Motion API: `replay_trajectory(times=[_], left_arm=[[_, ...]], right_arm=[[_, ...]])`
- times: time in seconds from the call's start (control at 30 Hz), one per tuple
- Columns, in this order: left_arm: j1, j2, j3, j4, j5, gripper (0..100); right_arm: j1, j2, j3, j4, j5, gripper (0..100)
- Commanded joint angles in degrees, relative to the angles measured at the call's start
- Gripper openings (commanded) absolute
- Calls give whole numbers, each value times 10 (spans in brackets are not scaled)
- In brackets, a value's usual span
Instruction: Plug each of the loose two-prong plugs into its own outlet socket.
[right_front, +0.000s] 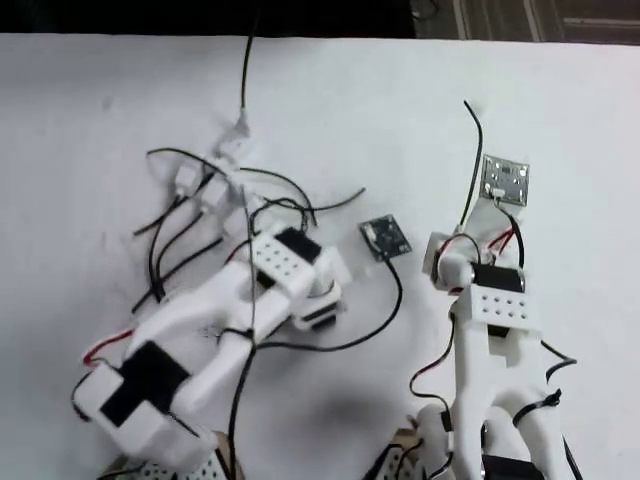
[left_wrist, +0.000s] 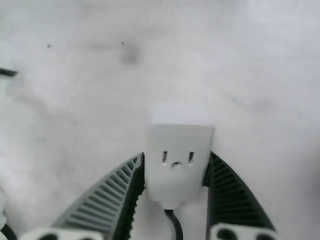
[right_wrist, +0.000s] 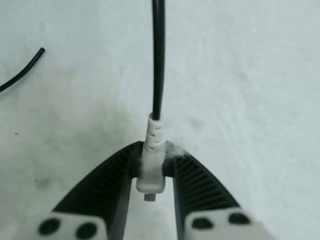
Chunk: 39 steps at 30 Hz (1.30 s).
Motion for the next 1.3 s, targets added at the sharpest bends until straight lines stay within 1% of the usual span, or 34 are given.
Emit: replay_trajectory(times=[0.0,0.2,0.33,0.43,0.6,0.67,0.73,0.87,0.93,1.0,1.1,1.27], left_arm=[[18,-61,20,1,1,124],[7,-126,38,5,1,25],[-7,-200,47,27,1,24],[-15,-273,55,58,1,24],[-15,-429,56,116,1,27],[-25,-502,56,126,1,30],[-51,-572,56,124,1,62],[-131,-689,62,122,10,181],[-174,-745,83,117,34,242],[-218,-796,111,113,42,284],[-255,-864,169,103,25,279],[-288,-954,257,102,4,278]], right_arm=[[7,-22,-7,-9,1,17],[7,-22,-7,-9,1,17],[7,-22,-7,-9,1,17],[7,-22,-7,-9,1,17],[7,-22,-7,-9,1,17],[7,-22,-7,-9,1,17],[7,-21,-7,-9,1,17],[5,-19,-7,-9,1,17],[4,-17,-7,-9,1,17],[4,-17,-7,-9,1,17],[4,-17,-7,-9,1,17],[3,-17,-6,-9,1,17]])
